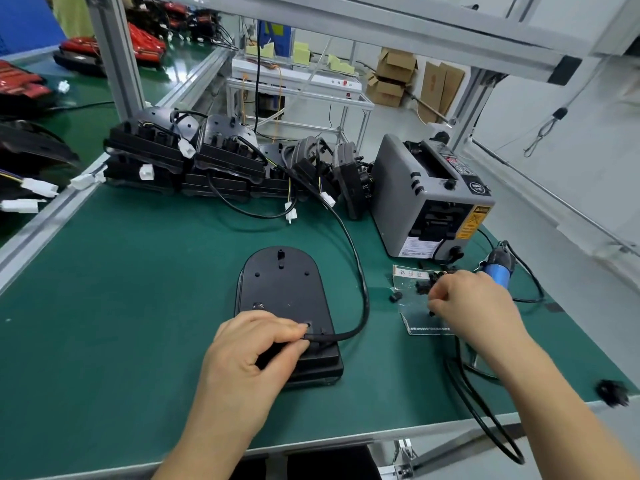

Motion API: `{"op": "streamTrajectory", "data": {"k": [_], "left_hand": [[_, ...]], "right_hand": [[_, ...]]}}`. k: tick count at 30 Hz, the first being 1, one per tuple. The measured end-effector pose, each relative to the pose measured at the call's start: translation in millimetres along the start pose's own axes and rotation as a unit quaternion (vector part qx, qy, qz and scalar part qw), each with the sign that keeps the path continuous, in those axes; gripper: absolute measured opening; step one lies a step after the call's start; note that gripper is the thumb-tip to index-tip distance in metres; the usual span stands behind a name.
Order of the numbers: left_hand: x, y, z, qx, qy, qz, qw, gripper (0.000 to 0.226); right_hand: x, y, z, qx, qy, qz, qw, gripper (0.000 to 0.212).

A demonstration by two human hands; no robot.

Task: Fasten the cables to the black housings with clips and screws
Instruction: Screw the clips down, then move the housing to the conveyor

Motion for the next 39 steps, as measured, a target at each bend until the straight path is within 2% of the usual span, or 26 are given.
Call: {"op": "streamTrajectory", "data": {"k": [7,15,17,18,19,21,23,24,26,30,39], "left_hand": [[-6,-1,1,-0.005,0.002,0.001,1.0,0.029],[-6,0,2,-0.005,0.0,0.01,1.0,0.028],[-3,1,1,-0.001,-0.005,0.021,1.0,0.029],[-2,1,2,0.001,-0.007,0.027,1.0,0.033],[-1,1,2,0.004,-0.01,0.034,0.999,0.036],[0,0,2,0.017,-0.014,0.05,0.999,0.04],[1,0,-1,0.039,0.004,0.081,0.996,0.045],[2,-1,-2,0.048,0.017,0.097,0.994,0.048],[3,-2,-3,0.052,0.024,0.105,0.993,0.054],[3,-2,-2,0.048,0.03,0.096,0.994,0.059],[-1,-3,-1,0.053,0.029,0.085,0.995,0.058]], "right_hand": [[-2,-7,-19,-0.006,0.134,0.037,0.99,0.014],[0,-6,-25,-0.024,0.18,0.059,0.982,0.015],[9,-4,-17,-0.026,0.085,0.057,0.994,0.018],[15,-1,-9,-0.024,-0.032,0.043,0.998,0.017],[24,4,-2,-0.008,-0.182,0.02,0.983,0.016],[53,21,16,0.034,-0.444,0.001,0.895,0.017],[84,42,27,0.078,-0.573,0.029,0.816,0.01],[97,51,30,0.097,-0.601,0.046,0.792,0.006],[116,61,29,0.116,-0.62,0.064,0.773,0.005],[124,62,19,0.12,-0.597,0.055,0.791,0.017],[120,60,19,0.132,-0.552,0.036,0.823,0.012]]}}
Point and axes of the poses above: each hand's wrist, its own y-axis away from the middle knuckle, its own z-axis out of the back of the hand, x = y × z, the point moved 6 cm from there along -y, towards the middle knuckle, and after that the axes turned 10 degrees about -x, right-handed, at the moved point
